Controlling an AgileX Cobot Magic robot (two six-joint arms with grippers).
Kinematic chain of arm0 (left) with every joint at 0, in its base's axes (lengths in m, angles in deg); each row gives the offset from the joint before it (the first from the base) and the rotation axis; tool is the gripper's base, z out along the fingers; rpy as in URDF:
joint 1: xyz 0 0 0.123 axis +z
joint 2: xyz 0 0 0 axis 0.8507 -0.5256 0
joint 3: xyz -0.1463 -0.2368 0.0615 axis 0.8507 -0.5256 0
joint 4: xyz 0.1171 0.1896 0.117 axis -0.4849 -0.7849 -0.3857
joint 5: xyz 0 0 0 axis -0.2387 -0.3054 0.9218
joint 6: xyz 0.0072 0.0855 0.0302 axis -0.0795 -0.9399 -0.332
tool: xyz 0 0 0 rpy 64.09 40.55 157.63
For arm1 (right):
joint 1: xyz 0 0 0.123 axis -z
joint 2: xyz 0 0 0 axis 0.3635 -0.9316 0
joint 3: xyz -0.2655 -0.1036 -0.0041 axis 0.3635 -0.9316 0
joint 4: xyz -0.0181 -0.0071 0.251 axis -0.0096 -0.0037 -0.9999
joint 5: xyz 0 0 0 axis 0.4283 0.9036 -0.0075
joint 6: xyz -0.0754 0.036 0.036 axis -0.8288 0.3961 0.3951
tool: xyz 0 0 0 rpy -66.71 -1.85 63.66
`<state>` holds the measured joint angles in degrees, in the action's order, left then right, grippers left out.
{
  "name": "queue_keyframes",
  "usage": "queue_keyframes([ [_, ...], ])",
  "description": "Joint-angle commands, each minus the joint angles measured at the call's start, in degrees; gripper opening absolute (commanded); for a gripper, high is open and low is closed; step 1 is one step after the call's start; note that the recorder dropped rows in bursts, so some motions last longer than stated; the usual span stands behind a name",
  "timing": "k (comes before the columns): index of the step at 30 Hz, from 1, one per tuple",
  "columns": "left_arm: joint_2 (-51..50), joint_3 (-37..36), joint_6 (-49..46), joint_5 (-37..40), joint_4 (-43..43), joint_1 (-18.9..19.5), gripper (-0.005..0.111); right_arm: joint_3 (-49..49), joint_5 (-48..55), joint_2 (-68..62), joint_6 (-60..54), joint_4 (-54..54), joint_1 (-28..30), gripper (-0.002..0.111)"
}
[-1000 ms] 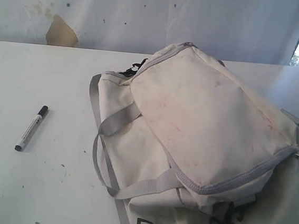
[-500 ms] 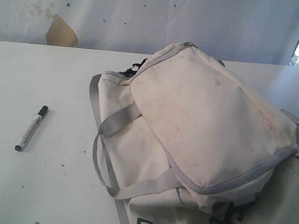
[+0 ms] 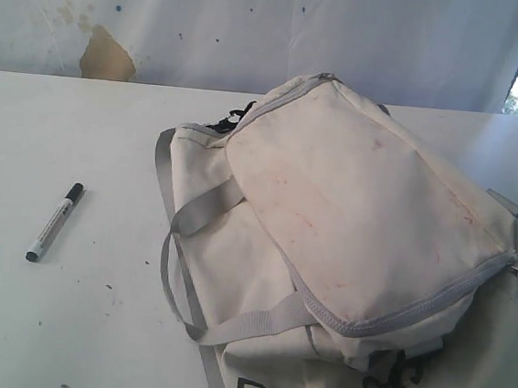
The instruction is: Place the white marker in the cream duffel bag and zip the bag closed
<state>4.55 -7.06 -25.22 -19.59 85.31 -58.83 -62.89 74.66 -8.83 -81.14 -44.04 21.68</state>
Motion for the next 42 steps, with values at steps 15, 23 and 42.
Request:
queue_keyframes([
  [15, -10.33, 16.79, -1.86, 23.35, 6.48, -0.23, 0.0, 15.89, 14.02, -19.95, 3.13, -1.92, 0.0, 0.0],
  [23, -22.12, 16.79, -6.46, 27.62, 9.96, -0.23, 0.0, 17.84, 10.69, -31.18, 1.58, -3.63, 0.0, 0.001],
  [42, -46.91, 22.9, -25.38, 29.49, 30.04, -10.99, 0.048, 18.33, 18.21, -41.32, -7.21, -14.69, 0.0, 0.042],
])
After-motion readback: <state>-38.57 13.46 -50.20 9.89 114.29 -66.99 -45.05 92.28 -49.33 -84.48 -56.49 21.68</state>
